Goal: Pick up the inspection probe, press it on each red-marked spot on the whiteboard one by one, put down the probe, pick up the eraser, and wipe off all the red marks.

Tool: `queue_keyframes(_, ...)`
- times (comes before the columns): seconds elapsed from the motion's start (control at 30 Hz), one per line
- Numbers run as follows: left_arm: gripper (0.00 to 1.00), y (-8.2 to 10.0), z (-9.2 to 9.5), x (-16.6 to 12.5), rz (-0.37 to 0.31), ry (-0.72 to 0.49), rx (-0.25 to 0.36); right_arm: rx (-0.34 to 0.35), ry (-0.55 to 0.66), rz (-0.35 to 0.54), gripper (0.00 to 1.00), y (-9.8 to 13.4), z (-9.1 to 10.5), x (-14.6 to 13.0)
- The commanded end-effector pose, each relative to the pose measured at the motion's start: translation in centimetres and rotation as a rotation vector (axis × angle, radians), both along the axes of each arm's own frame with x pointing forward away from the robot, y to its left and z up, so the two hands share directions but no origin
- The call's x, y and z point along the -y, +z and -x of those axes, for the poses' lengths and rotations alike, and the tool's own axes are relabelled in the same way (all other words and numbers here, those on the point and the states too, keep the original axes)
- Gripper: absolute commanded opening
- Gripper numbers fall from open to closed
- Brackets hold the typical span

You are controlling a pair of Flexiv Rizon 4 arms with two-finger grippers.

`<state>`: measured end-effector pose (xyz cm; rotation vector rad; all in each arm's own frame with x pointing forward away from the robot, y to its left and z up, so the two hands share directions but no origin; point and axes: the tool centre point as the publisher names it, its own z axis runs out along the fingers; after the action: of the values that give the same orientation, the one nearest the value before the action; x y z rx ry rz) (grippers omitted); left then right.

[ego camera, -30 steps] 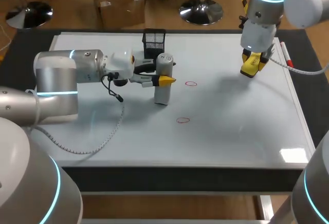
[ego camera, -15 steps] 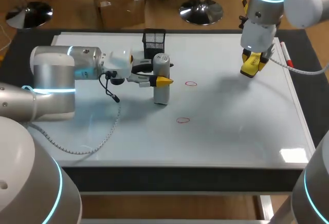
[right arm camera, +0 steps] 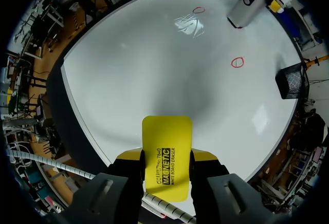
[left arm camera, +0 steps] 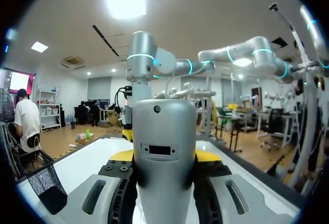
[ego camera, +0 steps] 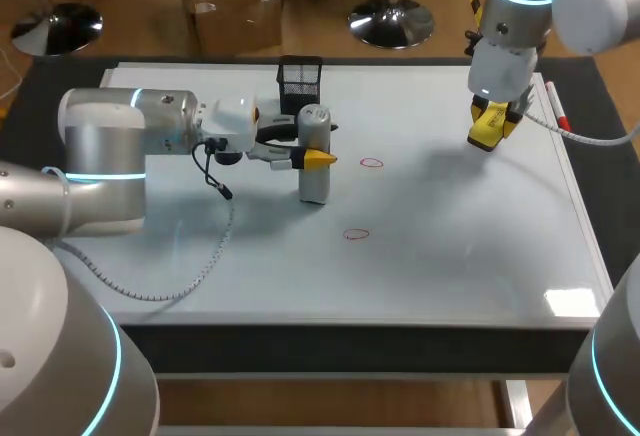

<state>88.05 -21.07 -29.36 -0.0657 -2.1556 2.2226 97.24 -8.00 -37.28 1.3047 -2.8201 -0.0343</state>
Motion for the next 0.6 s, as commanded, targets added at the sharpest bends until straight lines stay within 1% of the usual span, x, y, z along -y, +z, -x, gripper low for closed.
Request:
queue_keyframes(0.03,0.0,1.0,0.4,-0.2,0.003,0.005,0.006,0.0,0.002,0.002,0.0,0.1,0.0,0.1)
queue_keyframes(0.3,0.0,3.2,1.6,-2.1,0.021,0.076,0.015,0.0,0.002,0.002,0.0,0.1,0.0,0.1)
queue_keyframes(0.43,0.0,3.9,2.1,-3.8,0.037,0.118,0.008,0.0,0.002,0.002,0.0,0.1,0.0,0.1)
queue_keyframes(0.6,0.0,4.2,2.7,-6.4,0.046,0.194,-0.003,0.0,0.002,0.002,0.0,0.1,0.0,0.1)
